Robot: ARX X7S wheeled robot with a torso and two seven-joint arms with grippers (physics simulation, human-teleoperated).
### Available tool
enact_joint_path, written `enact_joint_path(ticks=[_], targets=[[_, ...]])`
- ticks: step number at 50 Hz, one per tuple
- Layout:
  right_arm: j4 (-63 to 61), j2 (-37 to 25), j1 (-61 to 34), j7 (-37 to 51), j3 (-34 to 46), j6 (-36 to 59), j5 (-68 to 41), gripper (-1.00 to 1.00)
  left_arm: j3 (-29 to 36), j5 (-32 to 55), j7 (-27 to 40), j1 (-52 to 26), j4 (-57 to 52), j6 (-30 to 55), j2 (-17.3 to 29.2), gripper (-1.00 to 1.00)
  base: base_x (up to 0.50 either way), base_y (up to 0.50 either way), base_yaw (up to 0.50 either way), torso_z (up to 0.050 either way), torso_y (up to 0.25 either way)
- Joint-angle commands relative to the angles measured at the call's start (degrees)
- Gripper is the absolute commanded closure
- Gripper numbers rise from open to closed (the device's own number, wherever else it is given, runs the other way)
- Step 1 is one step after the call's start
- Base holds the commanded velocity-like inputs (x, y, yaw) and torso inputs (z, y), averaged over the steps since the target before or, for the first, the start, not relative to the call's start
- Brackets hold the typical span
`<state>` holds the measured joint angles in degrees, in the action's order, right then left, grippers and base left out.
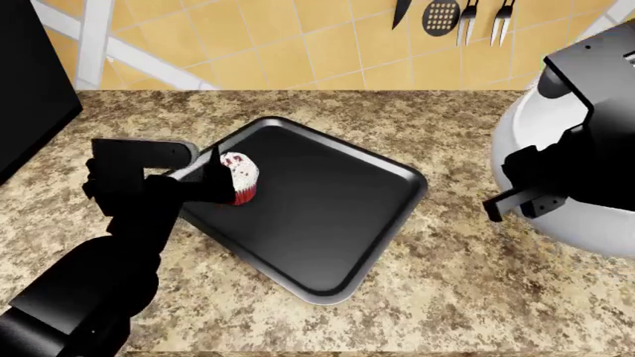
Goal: Pick up the bowl with cake and place it on the tray. Pick up the cupcake and place it on the tray.
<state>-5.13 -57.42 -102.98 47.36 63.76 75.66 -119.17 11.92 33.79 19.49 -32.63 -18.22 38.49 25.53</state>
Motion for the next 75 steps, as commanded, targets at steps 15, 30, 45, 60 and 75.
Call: enact_joint_path(ticks=[15,30,45,60,75], targets=[[16.4,22.6,-9.6,-21.3,3.6,8.1,21.1,1.00,-16.9,5.7,0.5,27.8,-19.5,-15.1,3.6,-1.00,0.00,0.00,0.00,0.001,0.001],[24.8,32.7,-13.5,-43.0,11.7,5.6,35.9,1.00,-20.2,5.6,-3.0,36.2,-19.3,-22.6,1.5,-1.00,0.00,0.00,0.00,0.000,0.001],[27.6,37.4,-11.4,-55.8,17.0,-1.6,43.3,1.00,-20.2,5.7,-3.7,36.7,-18.1,-23.6,1.1,-1.00,0.00,0.00,0.00,0.001,0.001],[26.3,39.8,-9.8,-60.9,19.8,-4.0,45.5,1.00,-20.0,5.6,-3.7,36.5,-16.9,-23.8,1.1,-1.00,0.00,0.00,0.00,0.000,0.001],[26.8,42.2,-7.1,-67.7,22.3,-10.3,49.5,1.00,-19.2,5.3,-3.1,36.0,-17.2,-23.2,1.3,-1.00,0.00,0.00,0.00,0.001,0.001]])
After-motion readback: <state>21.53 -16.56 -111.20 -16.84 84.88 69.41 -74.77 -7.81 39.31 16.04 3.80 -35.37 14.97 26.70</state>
